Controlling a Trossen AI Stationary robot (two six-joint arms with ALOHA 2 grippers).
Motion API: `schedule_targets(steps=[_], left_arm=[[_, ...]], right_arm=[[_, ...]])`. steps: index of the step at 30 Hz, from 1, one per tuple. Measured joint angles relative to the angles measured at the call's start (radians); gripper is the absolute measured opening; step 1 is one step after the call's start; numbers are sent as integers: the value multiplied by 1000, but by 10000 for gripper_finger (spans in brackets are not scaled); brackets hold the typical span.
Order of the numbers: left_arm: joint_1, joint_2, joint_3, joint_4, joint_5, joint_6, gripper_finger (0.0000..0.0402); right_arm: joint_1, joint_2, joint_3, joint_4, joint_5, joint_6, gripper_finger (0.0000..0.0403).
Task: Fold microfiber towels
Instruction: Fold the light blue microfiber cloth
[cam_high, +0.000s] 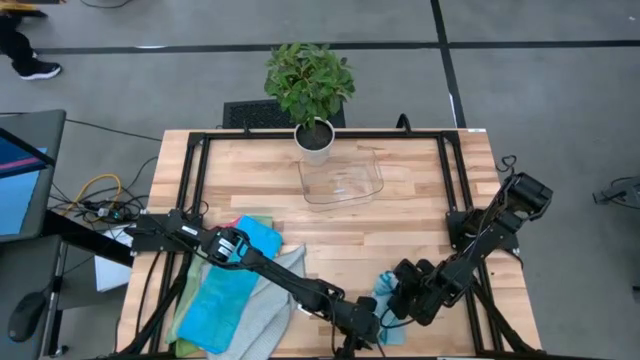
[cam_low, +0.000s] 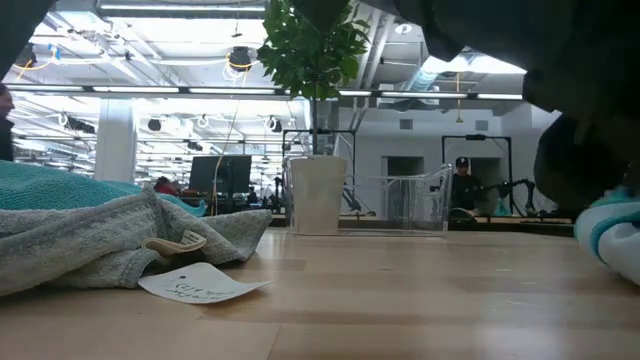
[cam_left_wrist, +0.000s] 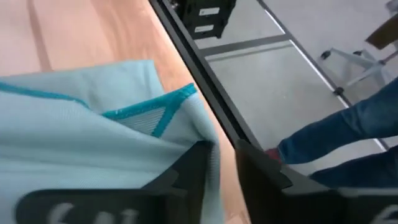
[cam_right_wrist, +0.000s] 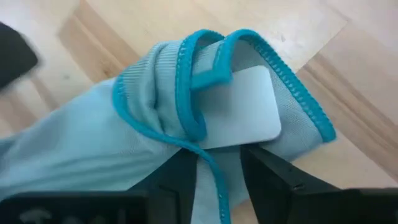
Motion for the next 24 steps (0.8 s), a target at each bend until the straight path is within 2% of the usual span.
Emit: schedule_targets(steps=[5,11,13,17,24], left_arm=[[6,0,0,20,12,-11,151],[19,0,0,28,-80,-32,211],[29,0,0,29,-77,-58,223],[40,0,0,4,-70,-104,232],[25,0,0,-47,-160,-78,233]], right_arm=[[25,-114,0,-57,75,6,186],[46,-186,0,-175,143,62,196],[49,-189,0,-79,172,-40,195],[46,-157,7,172,191,-375,191],[-50,-36,18,186,154,-525,177]])
